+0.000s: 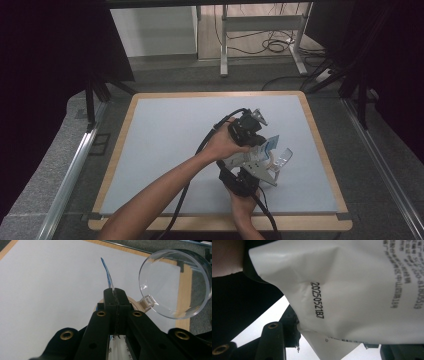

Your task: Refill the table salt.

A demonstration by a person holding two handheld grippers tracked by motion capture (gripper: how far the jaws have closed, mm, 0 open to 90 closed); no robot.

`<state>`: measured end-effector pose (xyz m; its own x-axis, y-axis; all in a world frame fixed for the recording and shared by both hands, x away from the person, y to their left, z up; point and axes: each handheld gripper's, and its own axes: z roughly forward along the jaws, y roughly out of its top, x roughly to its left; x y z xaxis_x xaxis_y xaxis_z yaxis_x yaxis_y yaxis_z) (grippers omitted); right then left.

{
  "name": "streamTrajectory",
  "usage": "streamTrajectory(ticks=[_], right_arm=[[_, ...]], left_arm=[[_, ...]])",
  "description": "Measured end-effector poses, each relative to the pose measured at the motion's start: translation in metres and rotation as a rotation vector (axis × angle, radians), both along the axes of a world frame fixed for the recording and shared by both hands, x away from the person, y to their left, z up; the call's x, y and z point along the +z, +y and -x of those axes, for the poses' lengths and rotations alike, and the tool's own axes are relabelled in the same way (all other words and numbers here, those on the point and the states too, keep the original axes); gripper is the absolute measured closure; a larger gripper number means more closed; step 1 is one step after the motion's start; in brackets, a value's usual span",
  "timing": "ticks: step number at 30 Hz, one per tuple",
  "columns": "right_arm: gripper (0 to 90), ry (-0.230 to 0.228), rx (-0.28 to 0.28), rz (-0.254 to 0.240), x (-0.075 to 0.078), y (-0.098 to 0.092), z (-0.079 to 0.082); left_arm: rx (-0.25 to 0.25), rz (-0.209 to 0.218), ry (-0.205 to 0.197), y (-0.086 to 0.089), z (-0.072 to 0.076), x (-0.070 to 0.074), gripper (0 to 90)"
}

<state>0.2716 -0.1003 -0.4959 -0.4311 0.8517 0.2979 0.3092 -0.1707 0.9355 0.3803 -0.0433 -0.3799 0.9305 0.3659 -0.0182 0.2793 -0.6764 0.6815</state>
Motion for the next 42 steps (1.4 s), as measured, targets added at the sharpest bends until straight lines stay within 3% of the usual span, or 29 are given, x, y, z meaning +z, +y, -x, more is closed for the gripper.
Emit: streamTrajectory(ticks=[42], right_arm=[[44.8, -0.001, -0.001, -0.002, -0.0017, 0.0002, -0.0033]], left_arm=[[0.004, -0.006, -0.003, 0.0002, -0.0035, -0.0006, 90.0]])
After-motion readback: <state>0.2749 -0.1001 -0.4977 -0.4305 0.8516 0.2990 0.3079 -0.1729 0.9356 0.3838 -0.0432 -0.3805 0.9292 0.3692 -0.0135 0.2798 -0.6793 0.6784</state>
